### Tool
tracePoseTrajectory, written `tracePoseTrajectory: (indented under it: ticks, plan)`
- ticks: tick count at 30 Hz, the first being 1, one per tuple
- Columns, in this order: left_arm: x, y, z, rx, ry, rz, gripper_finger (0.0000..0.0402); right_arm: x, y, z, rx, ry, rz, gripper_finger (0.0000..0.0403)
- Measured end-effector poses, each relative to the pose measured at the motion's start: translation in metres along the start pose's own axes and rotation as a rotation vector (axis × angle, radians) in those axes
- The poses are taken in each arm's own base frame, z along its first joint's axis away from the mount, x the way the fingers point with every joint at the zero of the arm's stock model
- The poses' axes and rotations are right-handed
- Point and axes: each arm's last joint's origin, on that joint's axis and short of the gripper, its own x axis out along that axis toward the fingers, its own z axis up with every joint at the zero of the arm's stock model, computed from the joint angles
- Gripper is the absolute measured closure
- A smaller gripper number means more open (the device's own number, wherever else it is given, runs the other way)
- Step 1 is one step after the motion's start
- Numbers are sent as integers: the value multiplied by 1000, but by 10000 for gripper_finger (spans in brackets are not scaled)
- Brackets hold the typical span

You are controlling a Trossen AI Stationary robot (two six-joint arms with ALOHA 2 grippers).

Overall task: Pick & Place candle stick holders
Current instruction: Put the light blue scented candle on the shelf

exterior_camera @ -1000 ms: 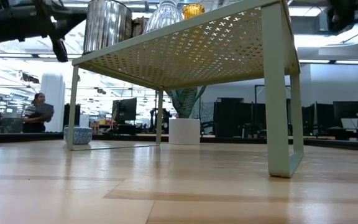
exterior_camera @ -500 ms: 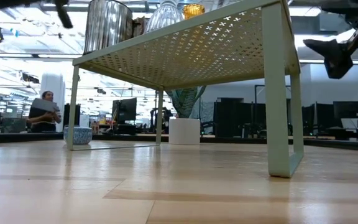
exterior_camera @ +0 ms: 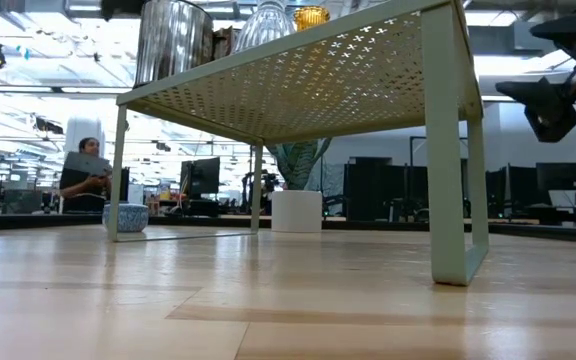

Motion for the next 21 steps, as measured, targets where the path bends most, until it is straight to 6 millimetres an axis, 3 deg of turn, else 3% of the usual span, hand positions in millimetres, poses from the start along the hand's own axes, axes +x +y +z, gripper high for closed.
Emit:
tracePoseTrajectory:
  ticks: [5, 12, 21]
  plan:
    - [-1, 13, 2, 30, 130, 81, 234, 0, 1, -1, -13, 8, 8, 101]
    - [11, 26, -18, 115, 412, 151, 164, 0, 1, -1, -14, 8, 7, 101]
    - [61, 34, -38, 343, 756, 59, 105, 0, 1, -1, -16, 8, 5, 101]
